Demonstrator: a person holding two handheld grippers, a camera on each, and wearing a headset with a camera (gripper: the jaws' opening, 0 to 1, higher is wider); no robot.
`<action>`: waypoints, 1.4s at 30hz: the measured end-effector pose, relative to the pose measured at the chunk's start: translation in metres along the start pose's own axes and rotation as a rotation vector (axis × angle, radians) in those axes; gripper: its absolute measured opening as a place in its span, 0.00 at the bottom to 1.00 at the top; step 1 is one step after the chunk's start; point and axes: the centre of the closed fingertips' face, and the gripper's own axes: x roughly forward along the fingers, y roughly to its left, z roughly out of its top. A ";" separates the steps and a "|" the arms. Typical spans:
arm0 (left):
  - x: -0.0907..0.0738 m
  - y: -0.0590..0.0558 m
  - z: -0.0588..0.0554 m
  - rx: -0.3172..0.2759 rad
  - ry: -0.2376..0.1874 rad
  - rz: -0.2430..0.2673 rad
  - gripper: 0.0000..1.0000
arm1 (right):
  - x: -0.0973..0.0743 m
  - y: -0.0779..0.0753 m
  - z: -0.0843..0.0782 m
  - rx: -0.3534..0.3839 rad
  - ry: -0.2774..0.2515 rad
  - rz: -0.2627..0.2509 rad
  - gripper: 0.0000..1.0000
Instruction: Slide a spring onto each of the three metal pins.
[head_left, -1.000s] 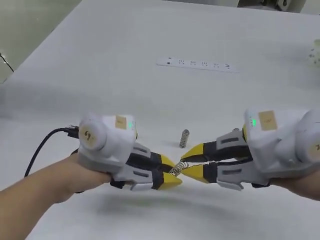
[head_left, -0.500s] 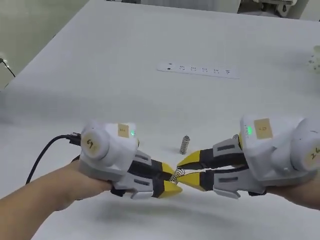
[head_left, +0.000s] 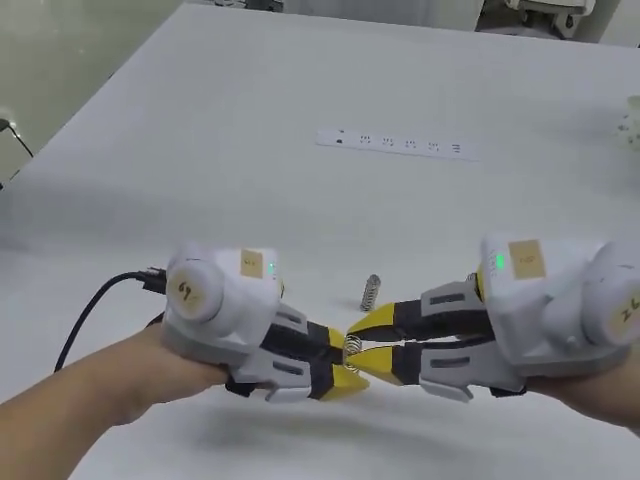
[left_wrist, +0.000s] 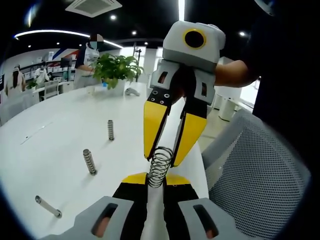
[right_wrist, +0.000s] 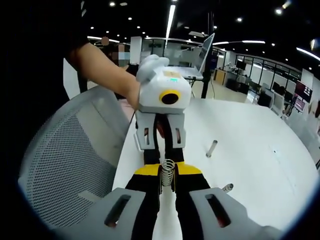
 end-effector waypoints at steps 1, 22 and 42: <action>0.000 0.000 0.000 0.000 0.002 0.001 0.02 | 0.000 0.000 0.000 -0.003 0.002 -0.001 0.08; -0.009 0.010 -0.003 -0.064 -0.007 0.049 0.17 | -0.002 -0.005 0.000 -0.038 0.035 -0.011 0.08; -0.043 0.030 -0.006 -0.112 -0.035 0.183 0.38 | -0.004 -0.012 -0.001 -0.039 0.039 -0.050 0.08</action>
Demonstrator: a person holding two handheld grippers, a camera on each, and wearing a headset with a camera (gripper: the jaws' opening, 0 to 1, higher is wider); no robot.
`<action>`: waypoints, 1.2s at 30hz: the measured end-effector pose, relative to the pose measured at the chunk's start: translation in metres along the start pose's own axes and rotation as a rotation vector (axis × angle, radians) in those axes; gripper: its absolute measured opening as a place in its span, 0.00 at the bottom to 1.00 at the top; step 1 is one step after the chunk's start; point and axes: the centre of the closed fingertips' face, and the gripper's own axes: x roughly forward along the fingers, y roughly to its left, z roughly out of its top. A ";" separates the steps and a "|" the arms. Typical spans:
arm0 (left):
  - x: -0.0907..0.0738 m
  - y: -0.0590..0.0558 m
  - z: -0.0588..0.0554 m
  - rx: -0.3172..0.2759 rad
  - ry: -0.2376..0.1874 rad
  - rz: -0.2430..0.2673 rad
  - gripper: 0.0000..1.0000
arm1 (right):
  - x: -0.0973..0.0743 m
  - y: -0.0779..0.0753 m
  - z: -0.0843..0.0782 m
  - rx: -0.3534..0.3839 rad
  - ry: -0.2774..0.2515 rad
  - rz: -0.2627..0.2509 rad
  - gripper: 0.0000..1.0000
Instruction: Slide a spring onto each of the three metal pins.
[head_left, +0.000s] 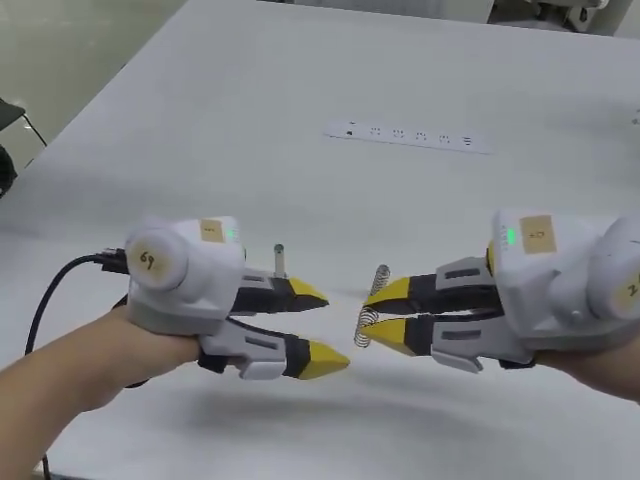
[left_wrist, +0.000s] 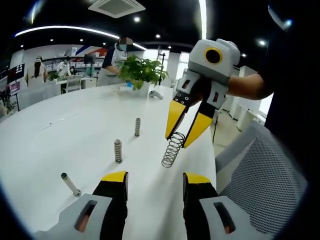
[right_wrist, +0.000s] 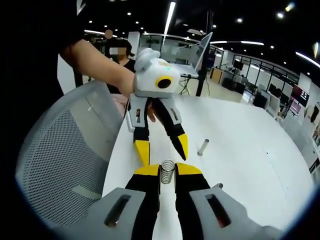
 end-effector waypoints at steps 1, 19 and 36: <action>-0.002 0.001 0.000 0.000 -0.002 0.005 0.40 | 0.000 0.000 0.000 -0.001 0.000 -0.001 0.08; -0.049 0.028 -0.008 -0.051 -0.055 0.140 0.68 | 0.001 -0.006 -0.008 0.009 0.010 -0.030 0.08; -0.073 0.050 -0.022 -0.105 -0.062 0.253 0.97 | 0.009 -0.015 -0.011 0.012 0.018 -0.041 0.08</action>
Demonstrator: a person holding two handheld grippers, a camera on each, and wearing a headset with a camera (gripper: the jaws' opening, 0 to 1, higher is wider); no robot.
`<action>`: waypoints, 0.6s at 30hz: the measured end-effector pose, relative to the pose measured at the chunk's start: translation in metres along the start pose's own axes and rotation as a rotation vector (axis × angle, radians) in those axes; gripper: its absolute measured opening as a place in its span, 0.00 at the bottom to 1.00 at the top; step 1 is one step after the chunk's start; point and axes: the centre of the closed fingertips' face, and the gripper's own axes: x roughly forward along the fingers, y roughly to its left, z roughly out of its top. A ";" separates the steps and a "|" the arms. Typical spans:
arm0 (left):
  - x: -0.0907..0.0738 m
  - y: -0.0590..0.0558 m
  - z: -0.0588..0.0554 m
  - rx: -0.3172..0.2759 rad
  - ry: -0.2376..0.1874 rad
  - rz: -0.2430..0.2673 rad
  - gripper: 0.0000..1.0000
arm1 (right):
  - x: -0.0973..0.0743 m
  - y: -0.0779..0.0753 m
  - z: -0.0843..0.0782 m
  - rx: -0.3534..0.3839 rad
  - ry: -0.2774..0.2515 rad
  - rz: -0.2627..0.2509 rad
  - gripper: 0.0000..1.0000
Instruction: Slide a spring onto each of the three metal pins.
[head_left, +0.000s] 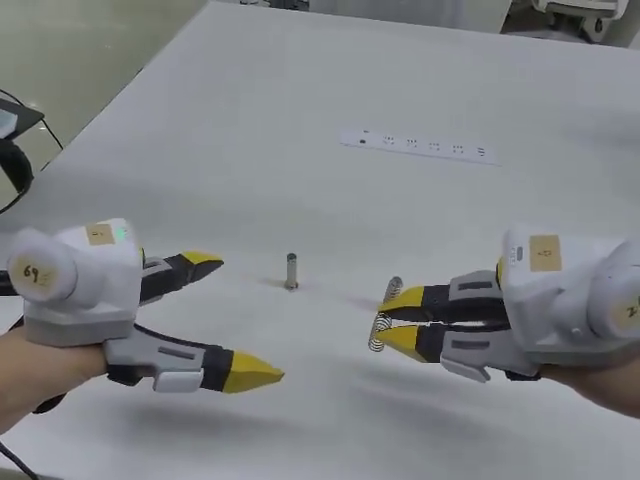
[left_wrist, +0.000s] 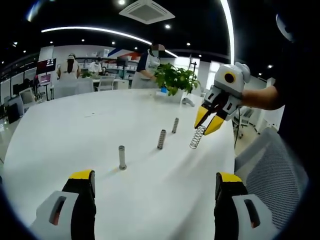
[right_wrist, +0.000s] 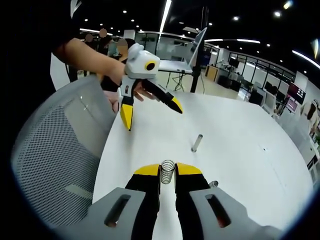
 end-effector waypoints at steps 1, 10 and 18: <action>-0.001 0.001 0.000 0.000 0.000 0.005 0.98 | 0.001 -0.001 0.000 0.001 -0.003 -0.002 0.08; -0.008 0.006 -0.003 -0.016 -0.004 0.025 0.98 | 0.014 -0.001 0.005 -0.007 -0.005 0.019 0.08; -0.013 0.007 -0.006 -0.023 -0.005 0.039 0.98 | 0.030 -0.002 0.016 -0.017 -0.019 0.037 0.08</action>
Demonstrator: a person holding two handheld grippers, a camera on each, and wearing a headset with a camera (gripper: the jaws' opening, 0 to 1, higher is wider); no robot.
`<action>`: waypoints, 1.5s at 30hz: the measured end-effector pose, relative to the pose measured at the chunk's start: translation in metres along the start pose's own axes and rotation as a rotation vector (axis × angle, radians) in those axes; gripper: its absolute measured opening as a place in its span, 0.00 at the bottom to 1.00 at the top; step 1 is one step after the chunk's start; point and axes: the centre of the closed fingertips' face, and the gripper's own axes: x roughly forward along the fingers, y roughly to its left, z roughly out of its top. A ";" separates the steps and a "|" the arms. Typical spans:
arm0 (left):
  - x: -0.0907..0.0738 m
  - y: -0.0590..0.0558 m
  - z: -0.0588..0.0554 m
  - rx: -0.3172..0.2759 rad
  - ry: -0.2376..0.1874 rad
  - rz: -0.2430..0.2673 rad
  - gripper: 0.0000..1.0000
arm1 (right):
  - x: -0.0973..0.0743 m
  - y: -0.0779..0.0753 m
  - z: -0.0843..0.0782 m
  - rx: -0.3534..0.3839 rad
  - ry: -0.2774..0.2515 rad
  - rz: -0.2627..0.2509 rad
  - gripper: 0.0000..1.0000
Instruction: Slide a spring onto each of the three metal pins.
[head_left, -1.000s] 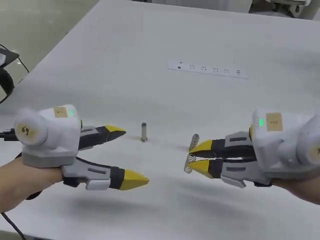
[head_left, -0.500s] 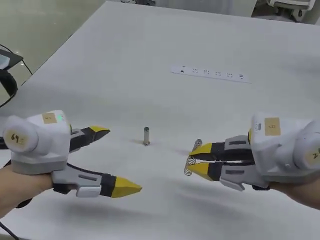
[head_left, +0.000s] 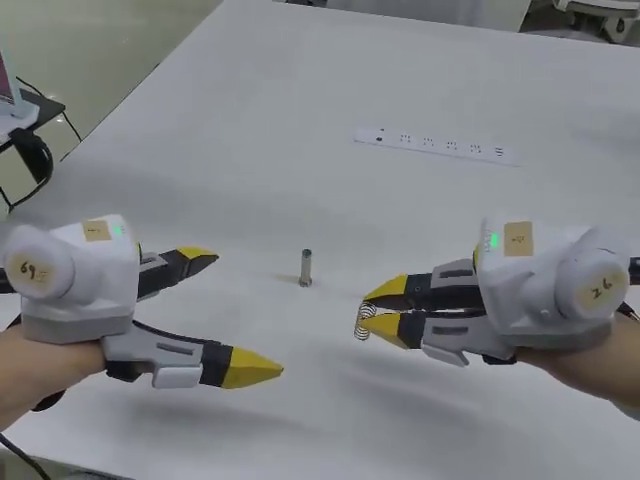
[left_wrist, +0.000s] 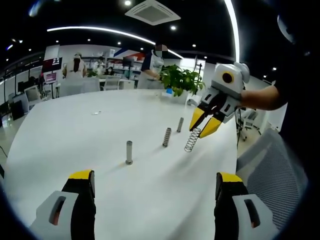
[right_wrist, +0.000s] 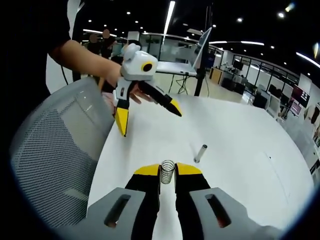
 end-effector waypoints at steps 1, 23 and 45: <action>0.000 0.000 0.000 0.000 0.000 0.001 0.98 | 0.002 0.000 0.001 -0.004 0.000 0.003 0.08; -0.002 0.002 -0.005 -0.016 -0.003 0.004 0.98 | 0.037 -0.037 0.027 -0.034 -0.020 -0.020 0.08; -0.001 0.012 0.005 0.006 -0.011 0.003 0.98 | 0.058 -0.081 0.036 0.093 -0.050 -0.094 0.08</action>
